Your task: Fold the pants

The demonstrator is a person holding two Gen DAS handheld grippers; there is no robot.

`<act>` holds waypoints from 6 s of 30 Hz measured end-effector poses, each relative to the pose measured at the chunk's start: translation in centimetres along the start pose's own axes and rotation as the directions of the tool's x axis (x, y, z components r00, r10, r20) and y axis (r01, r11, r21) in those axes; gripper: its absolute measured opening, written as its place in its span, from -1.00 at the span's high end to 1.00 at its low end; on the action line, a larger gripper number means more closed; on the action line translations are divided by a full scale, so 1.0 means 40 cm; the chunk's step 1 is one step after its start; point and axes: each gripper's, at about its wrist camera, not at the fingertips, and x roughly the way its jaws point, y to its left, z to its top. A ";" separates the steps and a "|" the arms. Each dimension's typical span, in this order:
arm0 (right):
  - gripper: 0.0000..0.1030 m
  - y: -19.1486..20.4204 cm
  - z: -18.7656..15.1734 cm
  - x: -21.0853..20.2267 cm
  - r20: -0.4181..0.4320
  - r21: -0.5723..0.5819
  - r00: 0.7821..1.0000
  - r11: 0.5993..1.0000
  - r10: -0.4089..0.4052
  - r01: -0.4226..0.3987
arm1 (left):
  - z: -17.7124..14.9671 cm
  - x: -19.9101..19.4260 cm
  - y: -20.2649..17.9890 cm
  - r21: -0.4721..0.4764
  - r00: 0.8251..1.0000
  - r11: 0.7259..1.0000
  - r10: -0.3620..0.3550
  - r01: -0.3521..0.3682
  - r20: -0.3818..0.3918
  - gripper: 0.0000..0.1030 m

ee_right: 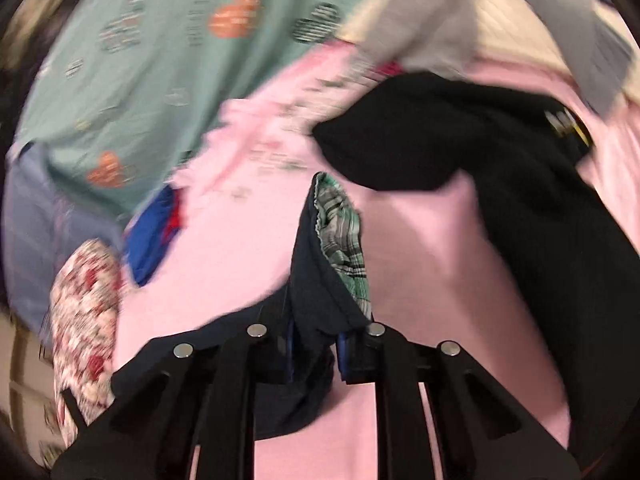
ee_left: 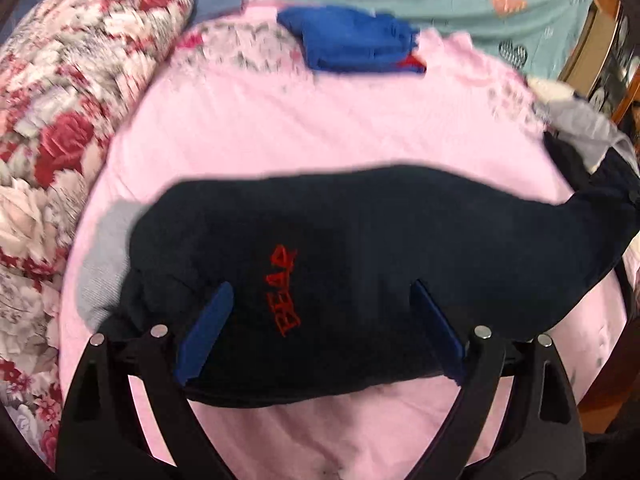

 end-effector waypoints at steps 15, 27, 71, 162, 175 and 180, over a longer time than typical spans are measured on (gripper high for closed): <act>-0.06 0.476 -0.346 0.304 -0.526 -0.464 0.843 0.794 0.110 -0.393 | 0.037 -0.011 -0.050 0.025 1.000 1.000 -0.018 0.017 0.012 -0.77; 0.73 0.247 -0.086 0.235 -0.273 -0.310 0.958 0.934 0.092 -0.178 | 0.106 0.059 -0.353 0.218 0.973 0.948 -0.226 0.231 -0.051 -0.77; -0.28 0.200 -0.224 0.214 -0.310 -0.284 0.948 0.958 -0.065 -0.028 | -0.042 0.034 0.076 -0.160 0.999 0.987 0.014 -0.022 -0.048 -0.87; -0.46 0.377 -0.158 0.246 -0.398 -0.248 0.859 0.863 0.323 -0.440 | 0.111 0.090 -0.165 0.041 0.993 0.993 0.115 -0.114 -0.022 -0.83; -0.52 0.491 -0.251 0.360 -0.489 -0.240 0.851 0.910 0.188 -0.339 | 0.050 0.181 -0.113 0.002 0.998 1.000 0.002 -0.002 -0.060 -0.93; 0.18 0.524 -0.266 0.371 -0.435 -0.338 0.899 0.913 0.061 -0.226 | 0.046 0.176 -0.114 0.014 0.999 1.000 -0.013 0.013 -0.040 -0.93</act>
